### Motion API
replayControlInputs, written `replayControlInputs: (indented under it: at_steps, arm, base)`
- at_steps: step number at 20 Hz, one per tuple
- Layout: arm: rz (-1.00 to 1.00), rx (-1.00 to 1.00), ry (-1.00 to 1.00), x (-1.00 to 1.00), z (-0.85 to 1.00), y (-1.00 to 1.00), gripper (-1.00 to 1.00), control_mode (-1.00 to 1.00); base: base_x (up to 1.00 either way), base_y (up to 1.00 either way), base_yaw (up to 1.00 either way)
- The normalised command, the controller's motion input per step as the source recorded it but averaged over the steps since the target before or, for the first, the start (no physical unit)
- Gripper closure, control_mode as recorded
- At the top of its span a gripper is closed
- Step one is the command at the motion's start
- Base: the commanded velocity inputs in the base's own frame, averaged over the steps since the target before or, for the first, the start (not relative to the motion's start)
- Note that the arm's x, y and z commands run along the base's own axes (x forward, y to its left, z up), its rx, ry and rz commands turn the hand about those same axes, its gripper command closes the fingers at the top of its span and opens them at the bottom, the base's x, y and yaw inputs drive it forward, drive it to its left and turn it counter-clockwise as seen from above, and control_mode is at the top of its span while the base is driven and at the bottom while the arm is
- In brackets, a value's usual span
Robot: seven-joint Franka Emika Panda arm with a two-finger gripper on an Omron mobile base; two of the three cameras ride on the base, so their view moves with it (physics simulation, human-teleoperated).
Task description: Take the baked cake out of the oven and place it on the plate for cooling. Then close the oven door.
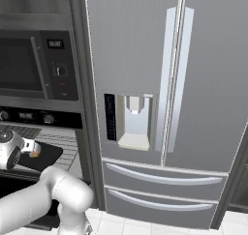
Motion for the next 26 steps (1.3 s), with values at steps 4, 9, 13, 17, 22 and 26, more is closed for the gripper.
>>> replayControlInputs:
  at_steps: [4,9,13,17,22,26]
  arm:
    - [0.00,0.00,0.03,0.24,0.00,0.00,-1.00,-1.00]
    - [0.00,0.00,0.09,0.25,-0.09,0.04,-1.00,-1.00]
    - [0.01,0.00,0.07,0.24,-0.19,0.09,-1.00,-1.00]
    - [0.02,0.00,0.01,0.07,-0.28,0.17,-1.00,-1.00]
    - [0.00,0.00,0.00,0.07,-0.31,0.22,-1.00,-1.00]
    - [0.00,0.00,0.00,0.21,-0.28,0.06,-1.00,-1.00]
  base:
    - [0.00,0.00,0.00]
    - [0.00,0.00,0.00]
    - [0.00,0.00,0.00]
    - [0.00,0.00,0.00]
    - [0.00,0.00,0.00]
    - [0.00,0.00,0.00]
